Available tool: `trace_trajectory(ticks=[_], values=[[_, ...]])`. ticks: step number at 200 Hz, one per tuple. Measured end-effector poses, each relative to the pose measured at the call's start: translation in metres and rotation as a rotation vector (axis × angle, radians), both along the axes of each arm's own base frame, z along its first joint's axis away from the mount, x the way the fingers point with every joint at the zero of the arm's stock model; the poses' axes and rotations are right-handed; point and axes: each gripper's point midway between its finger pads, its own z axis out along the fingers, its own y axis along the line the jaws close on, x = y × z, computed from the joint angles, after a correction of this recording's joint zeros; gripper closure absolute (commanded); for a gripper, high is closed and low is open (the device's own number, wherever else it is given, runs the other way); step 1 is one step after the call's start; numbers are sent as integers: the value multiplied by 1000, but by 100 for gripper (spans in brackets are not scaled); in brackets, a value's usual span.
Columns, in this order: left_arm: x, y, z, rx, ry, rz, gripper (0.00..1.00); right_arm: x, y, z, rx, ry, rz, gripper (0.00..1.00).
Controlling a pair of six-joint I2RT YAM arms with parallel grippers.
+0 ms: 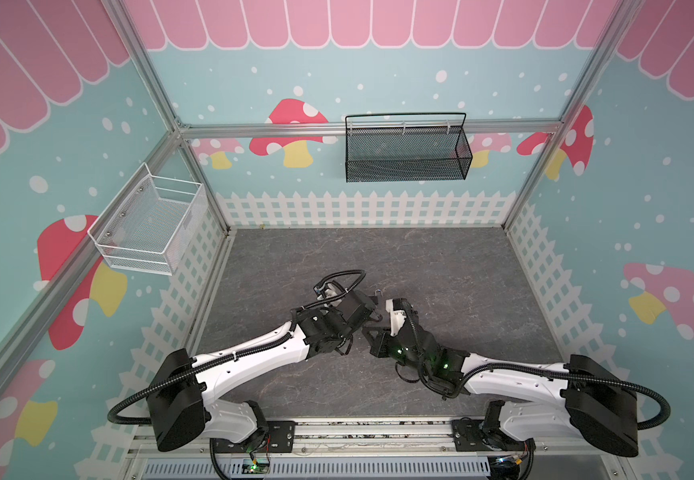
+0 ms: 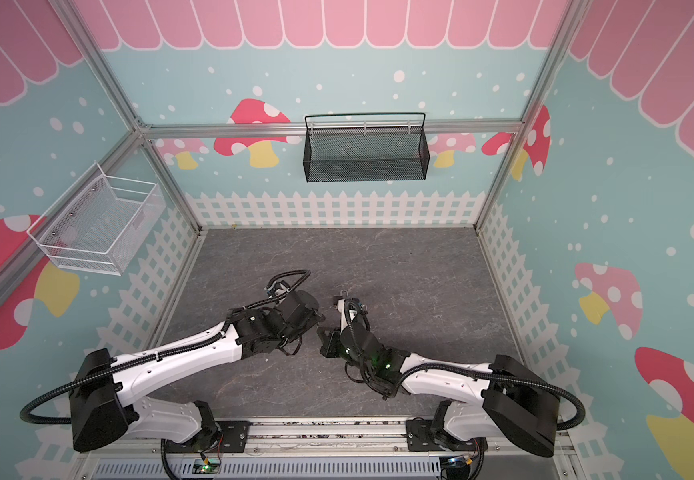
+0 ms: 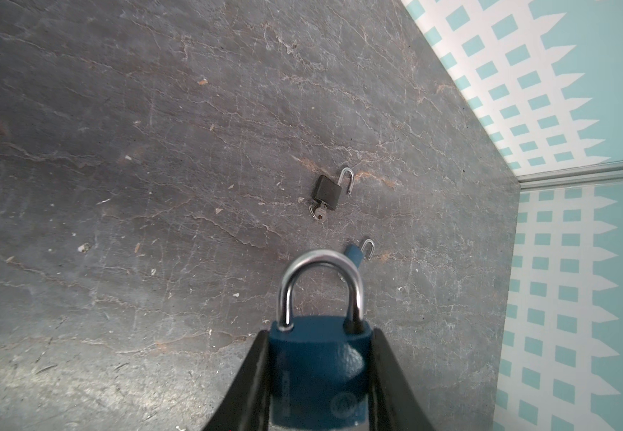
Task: Unlock with the key
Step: 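Push the silver key up into the padlock keyhole with the right gripper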
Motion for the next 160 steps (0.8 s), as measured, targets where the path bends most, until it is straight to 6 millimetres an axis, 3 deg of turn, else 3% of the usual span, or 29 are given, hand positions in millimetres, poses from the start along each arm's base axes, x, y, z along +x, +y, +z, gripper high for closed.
trace_trajectory(ticks=[89,160], values=[[0,-6,4,-20,-17,-8,100,5,-4,5,-75,-72,0,100],[-8,-8,27,-46,-97,-13,100,2,-9,28,-147,-199,61,100]])
